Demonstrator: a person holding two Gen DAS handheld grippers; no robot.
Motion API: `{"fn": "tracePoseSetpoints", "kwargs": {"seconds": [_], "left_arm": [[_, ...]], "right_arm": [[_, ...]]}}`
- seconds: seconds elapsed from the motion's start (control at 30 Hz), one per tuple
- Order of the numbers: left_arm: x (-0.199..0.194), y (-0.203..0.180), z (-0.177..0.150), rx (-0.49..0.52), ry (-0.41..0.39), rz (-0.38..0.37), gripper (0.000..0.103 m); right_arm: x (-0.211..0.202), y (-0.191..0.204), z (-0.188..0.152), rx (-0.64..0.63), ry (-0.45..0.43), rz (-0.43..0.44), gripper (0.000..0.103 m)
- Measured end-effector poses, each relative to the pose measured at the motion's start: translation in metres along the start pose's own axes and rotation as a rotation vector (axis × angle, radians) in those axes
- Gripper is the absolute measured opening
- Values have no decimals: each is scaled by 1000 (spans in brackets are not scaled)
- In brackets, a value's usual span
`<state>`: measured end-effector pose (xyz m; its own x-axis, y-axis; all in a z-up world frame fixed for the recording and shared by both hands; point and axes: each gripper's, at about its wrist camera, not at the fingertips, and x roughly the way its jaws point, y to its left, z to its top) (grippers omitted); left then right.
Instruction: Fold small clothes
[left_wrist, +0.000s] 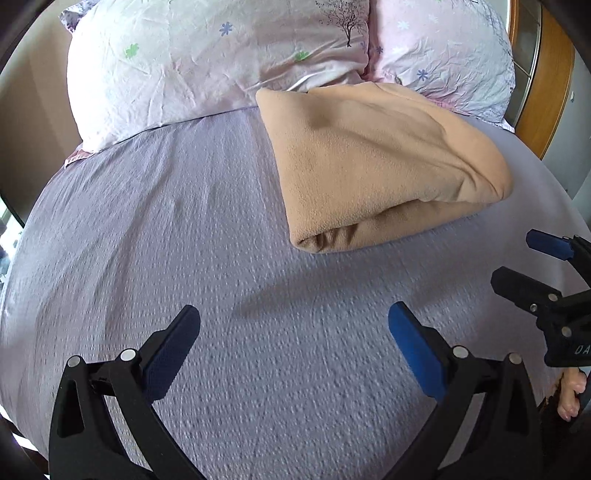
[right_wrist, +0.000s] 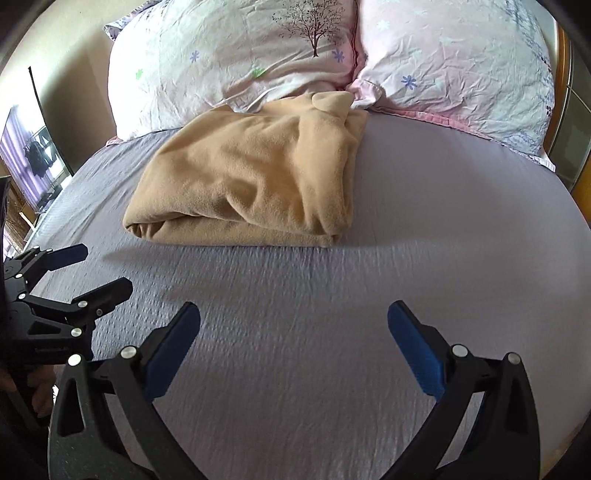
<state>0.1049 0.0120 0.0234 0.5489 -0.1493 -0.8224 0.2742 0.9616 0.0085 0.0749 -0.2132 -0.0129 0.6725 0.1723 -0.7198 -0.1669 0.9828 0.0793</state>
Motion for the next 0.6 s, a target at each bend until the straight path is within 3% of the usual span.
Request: {"fn": "tracePoseSetpoints", "kwargs": {"seconds": [0.6], "left_arm": [[4,5,2,-27,4,19,102]], "right_arm": [[16,6,-1,-21,43,-94,101]]}}
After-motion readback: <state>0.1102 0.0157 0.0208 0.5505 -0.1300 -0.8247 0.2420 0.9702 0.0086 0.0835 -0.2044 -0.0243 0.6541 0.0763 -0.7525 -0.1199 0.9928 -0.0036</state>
